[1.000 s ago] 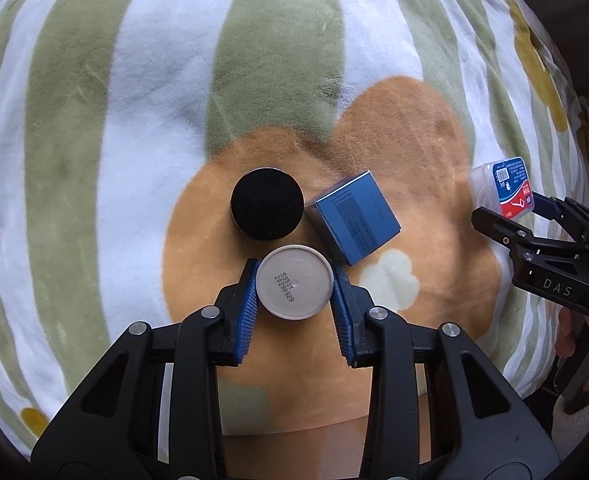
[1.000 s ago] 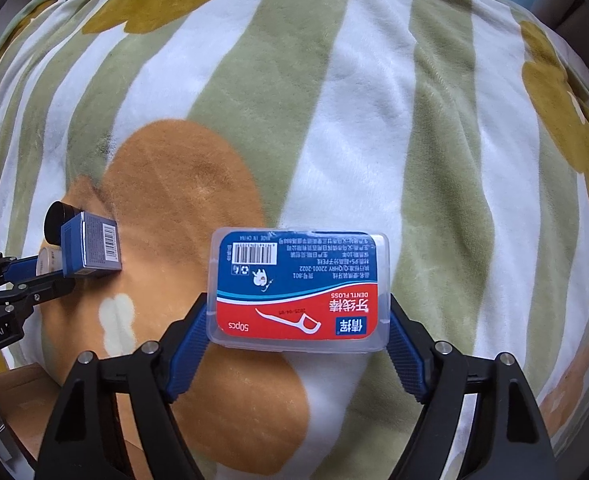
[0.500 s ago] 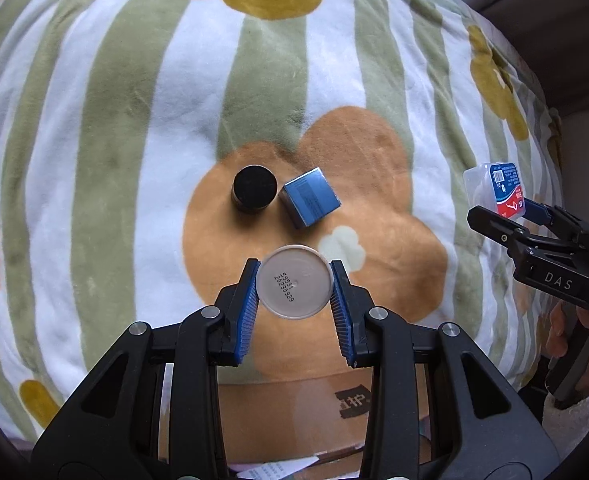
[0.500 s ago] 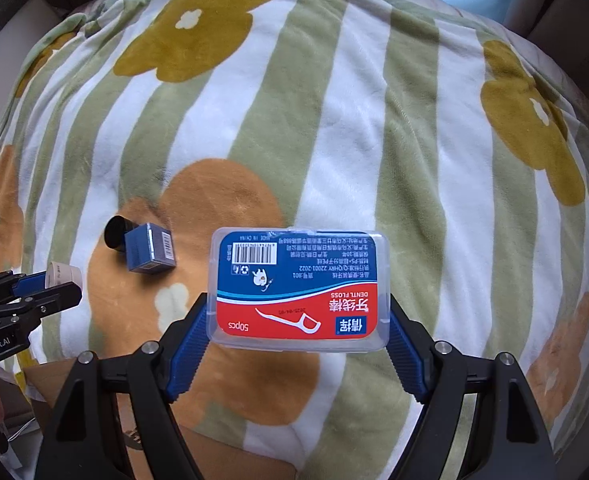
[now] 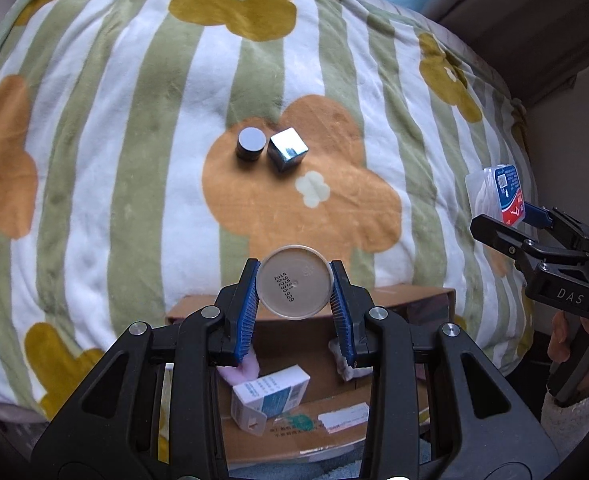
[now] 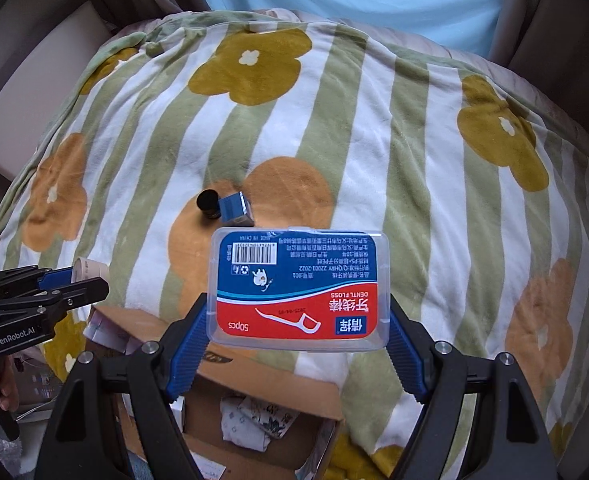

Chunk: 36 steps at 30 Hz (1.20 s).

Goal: Organize objects
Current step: 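Grasp the beige round lid with the left tool while the right tool grasps the floss case, then lower lid and floss case into the cardboard box and open both tools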

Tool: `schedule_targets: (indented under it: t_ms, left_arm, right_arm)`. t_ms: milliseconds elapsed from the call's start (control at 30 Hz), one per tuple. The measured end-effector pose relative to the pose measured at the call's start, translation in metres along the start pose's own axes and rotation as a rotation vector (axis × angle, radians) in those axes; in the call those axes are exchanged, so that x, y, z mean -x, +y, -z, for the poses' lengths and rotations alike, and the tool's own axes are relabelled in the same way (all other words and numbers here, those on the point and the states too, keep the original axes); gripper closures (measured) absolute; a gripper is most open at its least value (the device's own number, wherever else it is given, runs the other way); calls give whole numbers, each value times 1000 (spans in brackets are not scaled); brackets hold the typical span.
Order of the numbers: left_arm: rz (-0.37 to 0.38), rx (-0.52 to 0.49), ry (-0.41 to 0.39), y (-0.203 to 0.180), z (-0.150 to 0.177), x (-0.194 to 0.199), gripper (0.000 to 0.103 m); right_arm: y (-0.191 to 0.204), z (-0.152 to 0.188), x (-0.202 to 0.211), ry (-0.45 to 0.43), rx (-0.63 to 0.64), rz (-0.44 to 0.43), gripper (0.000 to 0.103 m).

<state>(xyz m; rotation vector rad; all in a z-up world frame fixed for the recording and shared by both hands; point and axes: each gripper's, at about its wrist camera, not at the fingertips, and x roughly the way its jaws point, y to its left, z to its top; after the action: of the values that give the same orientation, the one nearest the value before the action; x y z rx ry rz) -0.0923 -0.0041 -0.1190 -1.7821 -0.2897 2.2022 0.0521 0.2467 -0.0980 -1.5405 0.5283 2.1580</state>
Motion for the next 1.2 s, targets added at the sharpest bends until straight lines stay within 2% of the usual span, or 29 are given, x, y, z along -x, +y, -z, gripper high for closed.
schedule_targets:
  t_ms: [300,667,900,1200]
  left_arm:
    - [15,-1,30,3,61,12,72]
    - [41,0,113,13,114,-22,72]
    - [50,-6,139,13,125,-45,72]
    - [7,-61,121,2,115,-44,72]
  right_arm:
    - [31,64,15,28,-5,-31,26]
    - [53,134,-18,117,-51,-56,26]
    - [55,163,-46,164,-88,-65,26]
    - [58,166,-47,168,-99,-96,26]
